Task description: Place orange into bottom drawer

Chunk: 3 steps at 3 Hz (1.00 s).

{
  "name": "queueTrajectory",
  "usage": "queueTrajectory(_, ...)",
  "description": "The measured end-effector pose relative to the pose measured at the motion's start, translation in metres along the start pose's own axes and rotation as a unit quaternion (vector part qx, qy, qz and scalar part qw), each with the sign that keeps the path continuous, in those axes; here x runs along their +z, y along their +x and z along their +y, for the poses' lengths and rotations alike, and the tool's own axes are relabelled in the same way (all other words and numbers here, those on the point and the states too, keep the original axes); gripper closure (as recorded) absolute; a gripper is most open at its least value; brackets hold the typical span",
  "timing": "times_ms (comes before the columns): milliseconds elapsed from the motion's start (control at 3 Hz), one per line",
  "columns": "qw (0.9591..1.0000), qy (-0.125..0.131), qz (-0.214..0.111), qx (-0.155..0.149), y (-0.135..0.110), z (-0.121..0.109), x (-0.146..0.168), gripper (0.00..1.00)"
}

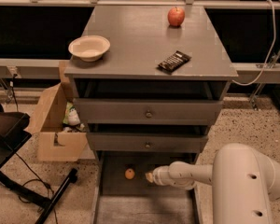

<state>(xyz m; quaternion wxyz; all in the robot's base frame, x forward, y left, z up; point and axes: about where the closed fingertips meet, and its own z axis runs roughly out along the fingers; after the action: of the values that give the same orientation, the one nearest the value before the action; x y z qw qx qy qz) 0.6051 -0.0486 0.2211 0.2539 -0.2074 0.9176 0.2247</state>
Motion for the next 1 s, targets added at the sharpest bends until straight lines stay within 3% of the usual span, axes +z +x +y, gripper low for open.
queueTrajectory(333,0.9997,0.017,0.006,-0.016,-0.006,-0.006,-0.038,1.00)
queueTrajectory(667,0.9970,0.067,0.015,-0.034,-0.005,-0.026,-0.124,1.00)
queueTrajectory(1000,0.9930,0.111,0.008,-0.039,-0.002,-0.030,-0.206,1.00)
